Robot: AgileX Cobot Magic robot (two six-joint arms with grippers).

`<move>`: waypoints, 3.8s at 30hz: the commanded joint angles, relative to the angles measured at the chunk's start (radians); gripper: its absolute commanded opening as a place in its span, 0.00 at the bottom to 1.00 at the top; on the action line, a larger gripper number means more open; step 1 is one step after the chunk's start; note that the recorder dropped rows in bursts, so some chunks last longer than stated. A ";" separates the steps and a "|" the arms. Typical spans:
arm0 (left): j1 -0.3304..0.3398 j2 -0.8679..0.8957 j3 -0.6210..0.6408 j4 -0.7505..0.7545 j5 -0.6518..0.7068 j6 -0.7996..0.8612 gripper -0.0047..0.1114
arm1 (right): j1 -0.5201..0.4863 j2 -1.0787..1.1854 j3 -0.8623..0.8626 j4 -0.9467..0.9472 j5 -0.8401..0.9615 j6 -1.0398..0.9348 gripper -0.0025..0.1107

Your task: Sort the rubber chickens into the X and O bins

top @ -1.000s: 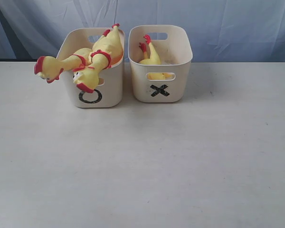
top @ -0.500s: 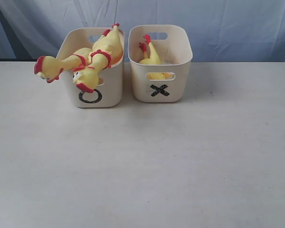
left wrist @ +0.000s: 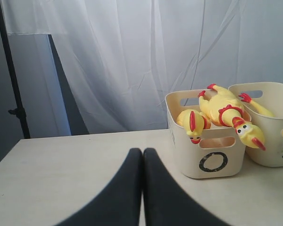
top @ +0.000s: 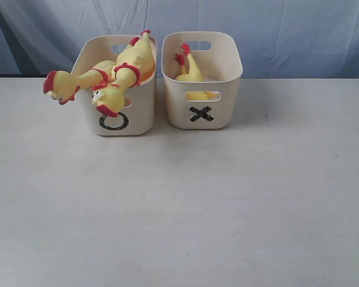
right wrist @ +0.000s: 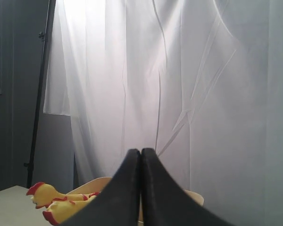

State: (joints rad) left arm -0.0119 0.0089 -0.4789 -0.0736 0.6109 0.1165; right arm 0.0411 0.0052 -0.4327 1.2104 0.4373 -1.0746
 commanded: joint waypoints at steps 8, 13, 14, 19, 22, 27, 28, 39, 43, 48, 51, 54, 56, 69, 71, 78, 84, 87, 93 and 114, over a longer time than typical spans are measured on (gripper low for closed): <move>0.003 -0.009 0.007 -0.002 -0.005 0.000 0.04 | -0.007 -0.005 -0.002 -0.462 0.001 0.002 0.01; 0.003 -0.009 0.019 -0.003 -0.010 0.000 0.04 | -0.007 -0.005 0.006 -0.775 0.001 0.002 0.01; 0.003 -0.009 0.025 -0.006 -0.021 0.000 0.04 | -0.007 -0.005 0.011 -0.803 -0.001 0.002 0.01; 0.003 -0.009 0.089 -0.035 -0.072 0.000 0.04 | -0.007 -0.005 0.026 -0.803 -0.008 0.002 0.01; 0.003 -0.009 0.104 -0.053 -0.072 0.000 0.04 | -0.007 -0.005 0.030 -0.941 -0.028 0.002 0.01; 0.003 -0.009 0.133 -0.053 -0.082 -0.002 0.04 | -0.007 -0.005 0.067 -1.098 -0.097 0.002 0.01; 0.003 -0.009 0.142 -0.053 -0.091 -0.002 0.04 | -0.007 -0.005 0.085 -1.098 -0.129 0.002 0.01; 0.003 -0.009 0.276 -0.046 -0.145 -0.002 0.04 | -0.007 -0.005 0.381 -1.135 -0.366 0.002 0.01; 0.000 -0.009 0.360 -0.046 -0.317 -0.002 0.04 | -0.007 -0.005 0.433 -1.139 -0.364 0.002 0.01; -0.001 -0.009 0.446 -0.046 -0.388 -0.002 0.04 | -0.007 -0.005 0.433 -1.186 -0.317 0.002 0.01; -0.001 -0.009 0.479 -0.040 -0.384 -0.002 0.04 | -0.007 -0.005 0.433 -1.186 -0.315 0.002 0.01; -0.003 -0.009 0.479 -0.020 -0.387 -0.002 0.04 | -0.007 -0.005 0.433 -1.186 -0.313 0.002 0.01; -0.003 -0.009 0.479 -0.018 -0.380 -0.002 0.04 | -0.007 -0.005 0.433 -1.162 -0.313 0.002 0.01; -0.003 -0.009 0.479 -0.018 -0.380 0.000 0.04 | -0.007 -0.005 0.433 -1.033 -0.312 0.002 0.01; -0.001 -0.009 0.479 -0.018 -0.387 0.000 0.04 | -0.007 -0.005 0.433 -0.984 -0.306 0.009 0.01; -0.001 -0.009 0.479 -0.018 -0.387 0.000 0.04 | -0.007 -0.005 0.433 -0.794 -0.221 0.117 0.01; -0.001 -0.009 0.479 -0.018 -0.387 0.000 0.04 | -0.007 -0.005 0.433 -0.792 -0.112 0.246 0.01; -0.001 -0.009 0.479 -0.018 -0.387 0.000 0.04 | -0.007 -0.005 0.433 -0.792 -0.112 0.246 0.01; -0.001 -0.009 0.479 -0.018 -0.387 0.000 0.04 | -0.007 -0.005 0.433 -0.792 -0.118 0.267 0.01; -0.001 -0.009 0.479 -0.018 -0.386 0.000 0.04 | -0.007 -0.005 0.433 -0.828 -0.112 0.683 0.01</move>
State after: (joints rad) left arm -0.0119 0.0045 -0.0040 -0.0905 0.2316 0.1165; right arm 0.0393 0.0052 -0.0016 0.3954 0.3206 -0.3936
